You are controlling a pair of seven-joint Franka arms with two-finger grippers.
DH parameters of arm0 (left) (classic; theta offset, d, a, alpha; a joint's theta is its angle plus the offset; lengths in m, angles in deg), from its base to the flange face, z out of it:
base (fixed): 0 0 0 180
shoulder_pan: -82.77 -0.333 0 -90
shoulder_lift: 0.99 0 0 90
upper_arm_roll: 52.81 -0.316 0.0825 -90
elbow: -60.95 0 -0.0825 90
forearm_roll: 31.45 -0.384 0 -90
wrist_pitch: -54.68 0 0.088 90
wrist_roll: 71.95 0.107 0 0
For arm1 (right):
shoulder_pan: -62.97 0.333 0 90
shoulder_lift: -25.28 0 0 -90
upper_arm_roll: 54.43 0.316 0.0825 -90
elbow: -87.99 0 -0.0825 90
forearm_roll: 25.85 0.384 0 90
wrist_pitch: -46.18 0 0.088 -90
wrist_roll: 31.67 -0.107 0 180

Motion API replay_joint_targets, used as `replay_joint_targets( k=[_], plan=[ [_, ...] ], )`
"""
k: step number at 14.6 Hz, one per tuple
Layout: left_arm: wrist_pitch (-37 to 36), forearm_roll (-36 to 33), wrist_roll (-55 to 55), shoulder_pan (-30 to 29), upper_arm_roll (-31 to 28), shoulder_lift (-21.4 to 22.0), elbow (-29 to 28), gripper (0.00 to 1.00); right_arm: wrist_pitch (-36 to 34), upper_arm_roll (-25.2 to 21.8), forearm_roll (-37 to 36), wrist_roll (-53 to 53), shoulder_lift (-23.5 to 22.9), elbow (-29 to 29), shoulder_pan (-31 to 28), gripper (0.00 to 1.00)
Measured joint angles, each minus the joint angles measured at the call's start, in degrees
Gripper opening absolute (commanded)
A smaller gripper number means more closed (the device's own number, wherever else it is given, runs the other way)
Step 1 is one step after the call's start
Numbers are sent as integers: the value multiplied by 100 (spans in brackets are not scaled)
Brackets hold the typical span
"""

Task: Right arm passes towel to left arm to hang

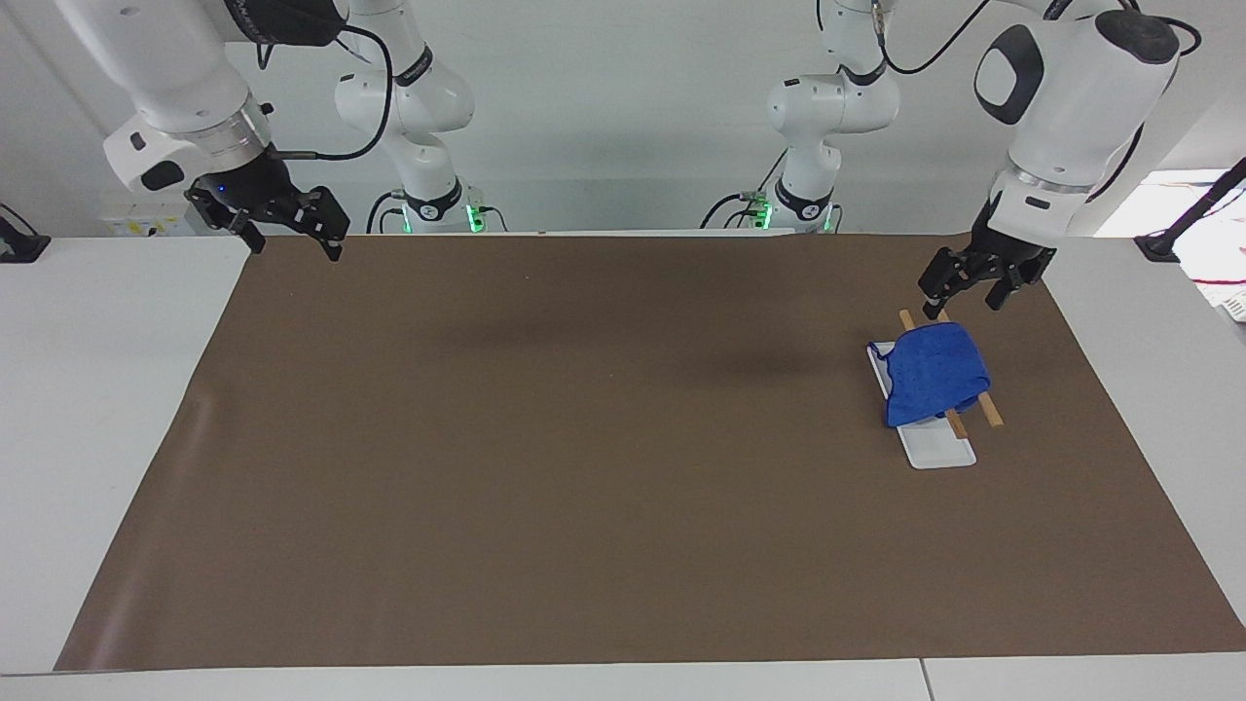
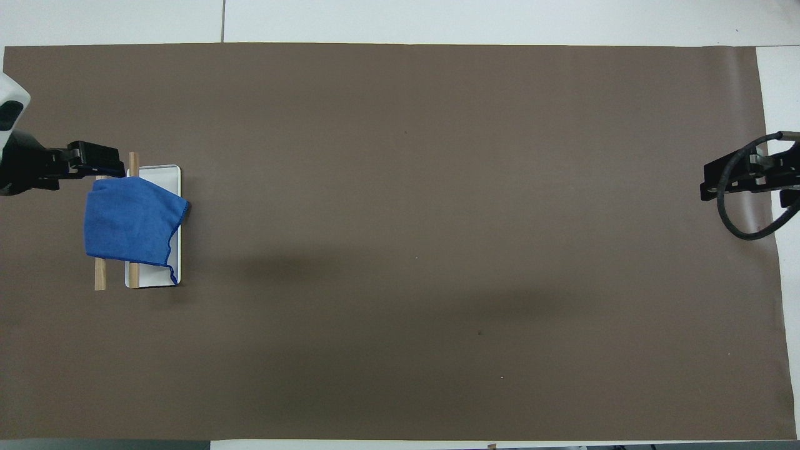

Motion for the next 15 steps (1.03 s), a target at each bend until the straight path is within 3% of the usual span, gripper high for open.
replay_joint_targets(
  k=[2, 5, 15],
  plan=[
    [-571, 25, 119, 31, 1, -143, 483, 100, 0, 0, 0, 0, 0, 0, 0, 100],
    [-1043, 33, 251, 112, 23, -143, 740, 100, 0, 0, 0, 0, 0, 0, 0, 100],
    [-1312, 25, 480, 106, -41, 294, 283, 100, 0, 0, 0, 0, 0, 0, 0, 100]
  ],
)
